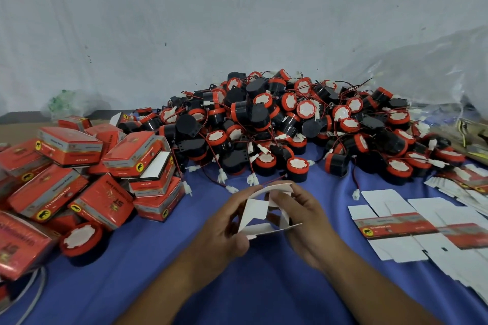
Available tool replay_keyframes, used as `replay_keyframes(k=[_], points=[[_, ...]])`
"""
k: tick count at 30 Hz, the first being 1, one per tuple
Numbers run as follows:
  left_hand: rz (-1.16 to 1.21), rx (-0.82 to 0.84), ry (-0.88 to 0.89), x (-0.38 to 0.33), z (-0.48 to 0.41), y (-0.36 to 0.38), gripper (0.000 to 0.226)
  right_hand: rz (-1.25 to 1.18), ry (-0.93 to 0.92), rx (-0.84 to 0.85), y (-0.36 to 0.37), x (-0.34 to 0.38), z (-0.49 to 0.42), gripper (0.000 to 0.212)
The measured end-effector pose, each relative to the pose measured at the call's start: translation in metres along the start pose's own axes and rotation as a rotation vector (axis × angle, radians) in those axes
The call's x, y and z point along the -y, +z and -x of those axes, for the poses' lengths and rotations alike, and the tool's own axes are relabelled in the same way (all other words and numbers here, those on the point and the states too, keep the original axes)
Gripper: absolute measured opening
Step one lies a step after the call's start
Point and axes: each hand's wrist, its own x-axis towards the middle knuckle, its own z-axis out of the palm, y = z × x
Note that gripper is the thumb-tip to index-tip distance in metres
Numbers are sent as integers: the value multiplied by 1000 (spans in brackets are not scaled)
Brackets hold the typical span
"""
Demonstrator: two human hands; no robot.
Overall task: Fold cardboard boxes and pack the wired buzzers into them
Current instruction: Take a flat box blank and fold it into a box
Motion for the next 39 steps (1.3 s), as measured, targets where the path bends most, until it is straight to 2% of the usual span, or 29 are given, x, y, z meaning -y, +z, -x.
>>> replay_keyframes(k=[4, 8, 11, 15, 17, 20, 22, 24, 26, 28, 31, 35, 36, 39], points=[[82, -33, 0, -4, -4, 2, 92, -6, 27, -3, 2, -1, 0, 6], [93, -96, -33, -13, 0, 7, 61, 15, 8, 4, 3, 0, 1, 15], [173, -246, -76, -19, 2, 8, 41, 149, -65, 25, 8, -3, 3, 28], [364, -347, -203, -20, -2, 7, 27, 227, -11, 58, 13, -8, 5, 48], [402, -365, -246, -20, -2, 4, 25, 289, -7, 132, 13, -8, 6, 38], [217, -416, -267, -19, 1, 6, 34, 396, -104, 158, 11, -12, 7, 32], [52, -464, -248, -21, 4, 11, 54, 238, -94, 80, 12, -12, 4, 26], [-98, -402, -173, -24, 6, 19, 80, 52, -54, 8, 12, -10, 2, 20], [-258, -384, -98, -27, 6, 26, 97, 30, -42, 8, 11, -9, 2, 17], [-367, -427, -46, -29, 6, 25, 101, 116, -49, 50, 8, -9, 3, 24], [-452, -451, 29, -31, 6, 22, 94, 237, -70, 91, 9, -10, 4, 41], [-612, -396, 77, -30, 8, 23, 94, 284, -46, 65, 6, -6, 1, 62], [-636, -376, 84, -30, 8, 24, 92, 302, -43, 60, 4, -4, 1, 61], [-646, -350, 106, -32, 6, 24, 88, 500, -98, 70, 1, 4, 3, 35]])
